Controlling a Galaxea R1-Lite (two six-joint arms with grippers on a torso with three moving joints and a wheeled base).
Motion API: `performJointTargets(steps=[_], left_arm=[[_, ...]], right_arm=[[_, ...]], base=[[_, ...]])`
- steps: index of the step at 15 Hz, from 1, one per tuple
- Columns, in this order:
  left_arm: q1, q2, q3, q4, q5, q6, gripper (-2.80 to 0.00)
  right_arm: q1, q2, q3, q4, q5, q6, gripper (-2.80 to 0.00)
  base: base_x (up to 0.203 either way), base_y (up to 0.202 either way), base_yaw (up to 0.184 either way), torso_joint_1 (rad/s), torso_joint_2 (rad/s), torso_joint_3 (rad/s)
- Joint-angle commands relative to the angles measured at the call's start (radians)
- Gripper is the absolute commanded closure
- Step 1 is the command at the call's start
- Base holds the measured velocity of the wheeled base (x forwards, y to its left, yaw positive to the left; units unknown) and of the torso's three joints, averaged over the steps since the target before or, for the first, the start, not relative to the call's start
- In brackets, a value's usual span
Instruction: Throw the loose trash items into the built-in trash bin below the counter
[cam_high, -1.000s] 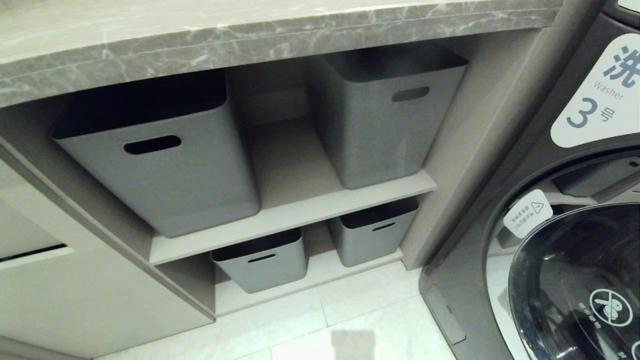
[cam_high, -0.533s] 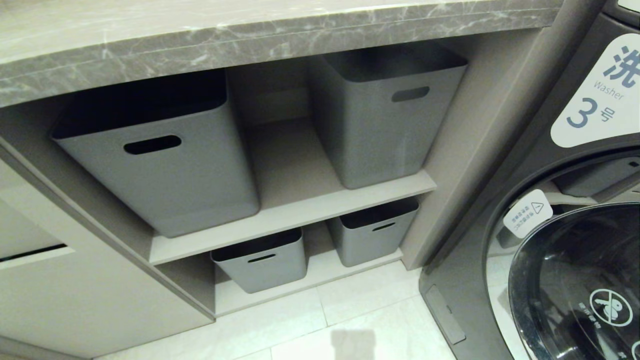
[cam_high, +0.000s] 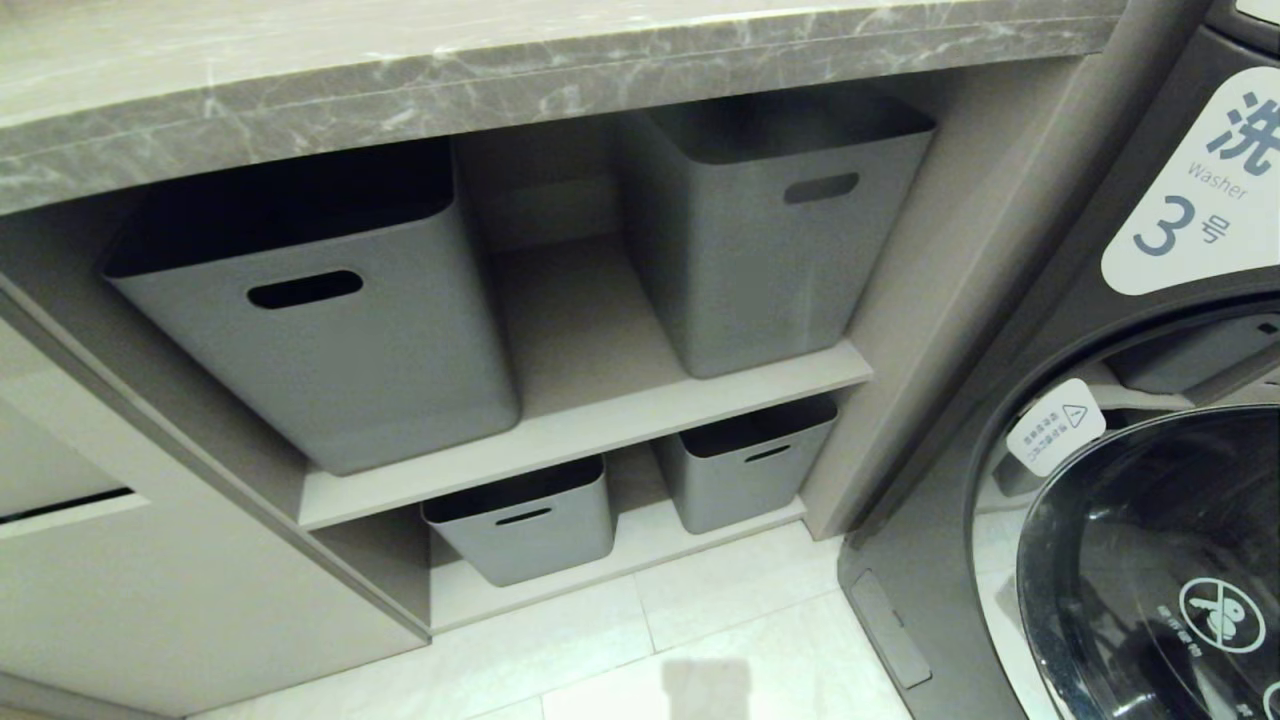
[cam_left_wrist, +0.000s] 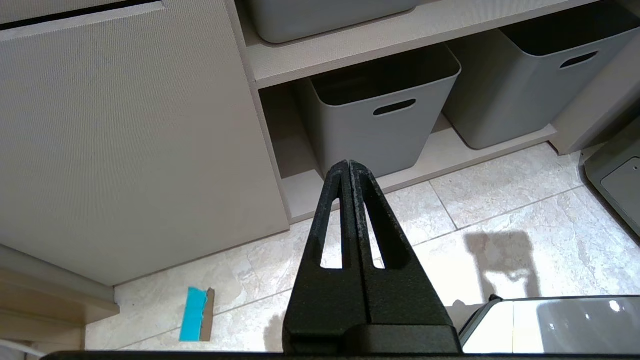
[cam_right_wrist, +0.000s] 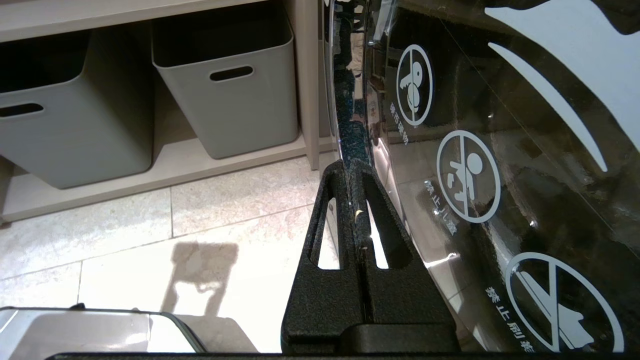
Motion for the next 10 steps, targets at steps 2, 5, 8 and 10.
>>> performJointTargets(steps=[2, 5, 8, 10], left_arm=[[0.0, -0.003, 0.0, 0.0, 0.0, 0.001, 0.0], [0.0, -0.002, 0.0, 0.001, -0.003, 0.011, 0.0], [0.0, -0.003, 0.0, 0.003, -0.006, 0.03, 0.0], [0.0, -0.002, 0.0, 0.003, -0.006, 0.031, 0.0]], right_arm=[[0.001, -0.002, 0.0, 0.0, 0.0, 0.0, 0.0], [0.0, -0.002, 0.0, 0.0, 0.001, 0.0, 0.0], [0.0, -0.002, 0.0, 0.0, 0.0, 0.0, 0.0], [0.0, -0.002, 0.0, 0.0, 0.0, 0.0, 0.0]], base=[[0.0, 0.0, 0.0, 0.0, 0.0, 0.0], [0.0, 0.0, 0.0, 0.0, 0.0, 0.0], [0.0, 0.0, 0.0, 0.0, 0.0, 0.0], [0.0, 0.0, 0.0, 0.002, 0.0, -0.016]])
